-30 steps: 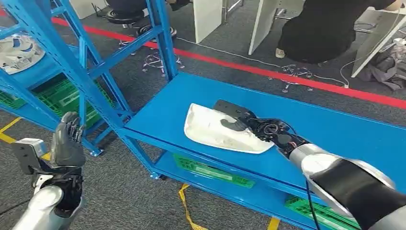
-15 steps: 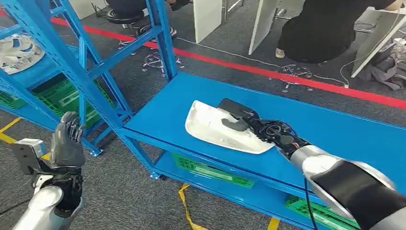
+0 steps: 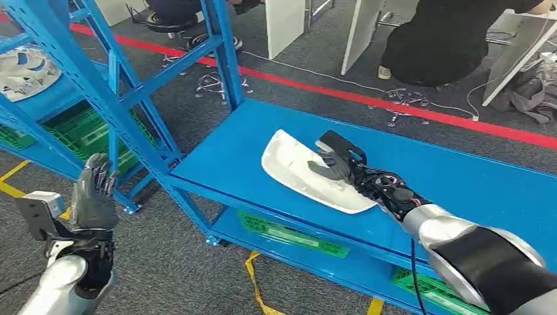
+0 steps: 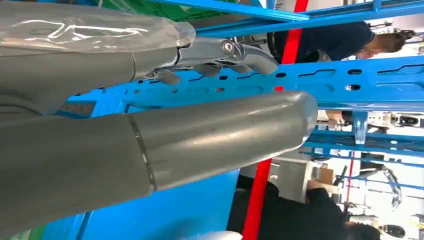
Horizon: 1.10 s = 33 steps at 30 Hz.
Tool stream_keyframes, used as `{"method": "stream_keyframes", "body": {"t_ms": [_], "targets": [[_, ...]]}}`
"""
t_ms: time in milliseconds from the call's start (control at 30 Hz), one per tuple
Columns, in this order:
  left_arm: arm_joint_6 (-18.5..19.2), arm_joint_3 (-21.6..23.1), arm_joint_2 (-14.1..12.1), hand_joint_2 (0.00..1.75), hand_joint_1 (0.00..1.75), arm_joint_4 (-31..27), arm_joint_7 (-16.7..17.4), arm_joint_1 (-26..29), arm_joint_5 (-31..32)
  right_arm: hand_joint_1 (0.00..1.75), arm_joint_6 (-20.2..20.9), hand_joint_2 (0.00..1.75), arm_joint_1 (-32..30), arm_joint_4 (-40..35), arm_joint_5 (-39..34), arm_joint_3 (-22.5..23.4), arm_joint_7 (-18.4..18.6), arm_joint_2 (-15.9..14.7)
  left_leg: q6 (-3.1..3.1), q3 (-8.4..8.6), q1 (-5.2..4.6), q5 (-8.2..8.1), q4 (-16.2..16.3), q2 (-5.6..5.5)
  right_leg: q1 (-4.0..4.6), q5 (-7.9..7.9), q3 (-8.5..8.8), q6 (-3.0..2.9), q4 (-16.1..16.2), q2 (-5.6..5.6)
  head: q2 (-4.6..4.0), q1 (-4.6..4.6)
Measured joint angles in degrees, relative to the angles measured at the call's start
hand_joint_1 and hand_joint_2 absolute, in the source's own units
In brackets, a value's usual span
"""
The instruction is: Take the parts from the cabinet and place them on the table.
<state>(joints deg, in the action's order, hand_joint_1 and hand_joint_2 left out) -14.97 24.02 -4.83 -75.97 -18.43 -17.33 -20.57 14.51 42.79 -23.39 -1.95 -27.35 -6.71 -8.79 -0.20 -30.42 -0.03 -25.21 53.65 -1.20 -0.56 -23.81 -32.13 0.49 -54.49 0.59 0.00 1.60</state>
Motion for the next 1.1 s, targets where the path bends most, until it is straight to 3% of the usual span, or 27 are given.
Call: {"method": "stream_keyframes", "body": {"t_ms": [233,433,800,833,1100], "targets": [[0.02,0.00,0.00,0.00,0.00,0.02,-0.07,0.05,0.15,1.75,1.96,1.75,-0.84,-0.75,-4.30,2.23,-1.40,0.00,0.01,-0.04,0.00,-0.01,0.00,-0.01,0.00,0.00,0.00,0.00,0.00,-0.03,0.00,0.00],[0.09,-0.04,-0.04,0.00,0.00,0.00,-0.26,0.30,0.18,1.75,6.17,1.75,-2.47,-4.35,-10.39,3.72,-1.57,0.00,0.02,-0.11,0.00,-0.01,0.00,-0.03,-0.01,0.00,-0.03,0.00,-0.01,-0.03,0.00,0.00],[2.03,-0.33,-0.42,0.00,0.00,0.52,-0.85,0.45,1.73,1.75,10.43,1.75,-8.63,-23.31,-27.08,4.39,3.21,0.00,0.02,-0.28,0.01,-0.01,0.00,-0.03,0.01,-0.01,-0.23,0.00,-0.02,-0.04,0.00,0.00],[2.16,-0.39,-0.42,1.75,0.00,0.59,-0.85,0.44,1.88,1.75,10.27,1.75,-9.04,-24.85,-27.76,4.50,3.43,0.00,0.02,-0.29,0.01,-0.01,0.00,-0.03,0.01,-0.01,-0.24,0.00,-0.02,-0.04,0.00,0.00],[3.45,-1.07,-0.42,1.75,0.00,1.14,-1.03,0.51,3.06,1.75,10.08,1.75,-13.10,-37.95,-30.82,6.08,5.62,0.00,0.02,-0.30,0.01,-0.01,0.00,-0.03,0.01,0.00,-0.27,0.00,-0.01,-0.03,0.00,0.02]]}}
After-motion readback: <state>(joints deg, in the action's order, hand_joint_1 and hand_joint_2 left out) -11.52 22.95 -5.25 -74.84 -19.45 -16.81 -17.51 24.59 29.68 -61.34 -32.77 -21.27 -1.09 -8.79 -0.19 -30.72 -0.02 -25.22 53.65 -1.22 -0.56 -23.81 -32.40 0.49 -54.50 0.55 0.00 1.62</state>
